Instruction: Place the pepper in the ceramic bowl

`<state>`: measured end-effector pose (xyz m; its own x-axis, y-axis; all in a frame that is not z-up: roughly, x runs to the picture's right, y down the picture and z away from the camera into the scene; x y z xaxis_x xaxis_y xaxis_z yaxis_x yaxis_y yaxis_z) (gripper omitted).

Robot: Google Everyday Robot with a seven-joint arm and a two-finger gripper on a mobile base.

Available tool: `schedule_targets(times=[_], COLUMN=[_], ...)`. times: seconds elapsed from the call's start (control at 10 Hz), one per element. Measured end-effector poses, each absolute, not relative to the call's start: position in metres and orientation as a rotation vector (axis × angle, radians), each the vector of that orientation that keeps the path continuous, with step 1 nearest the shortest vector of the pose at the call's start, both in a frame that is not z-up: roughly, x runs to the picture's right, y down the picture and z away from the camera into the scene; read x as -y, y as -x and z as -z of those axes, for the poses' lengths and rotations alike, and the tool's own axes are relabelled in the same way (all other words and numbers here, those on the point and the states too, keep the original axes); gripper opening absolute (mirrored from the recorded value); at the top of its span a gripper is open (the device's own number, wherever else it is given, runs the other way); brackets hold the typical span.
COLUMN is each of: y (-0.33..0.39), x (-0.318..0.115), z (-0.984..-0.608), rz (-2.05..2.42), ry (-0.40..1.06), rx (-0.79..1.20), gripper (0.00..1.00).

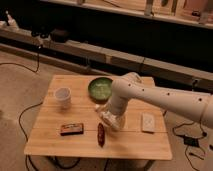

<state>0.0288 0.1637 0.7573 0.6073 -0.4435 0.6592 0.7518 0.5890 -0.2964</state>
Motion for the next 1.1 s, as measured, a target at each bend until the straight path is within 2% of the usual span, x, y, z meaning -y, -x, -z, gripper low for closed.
schedule_targets(times=[0.4, 1.1], y=[-0.031, -0.040], x=[-0.166, -0.204], z=[-0.758, -0.775], rz=[0.736, 0.540], ry=[0.607, 0.580], rx=[0.569, 0.755], gripper=[0.80, 0.80])
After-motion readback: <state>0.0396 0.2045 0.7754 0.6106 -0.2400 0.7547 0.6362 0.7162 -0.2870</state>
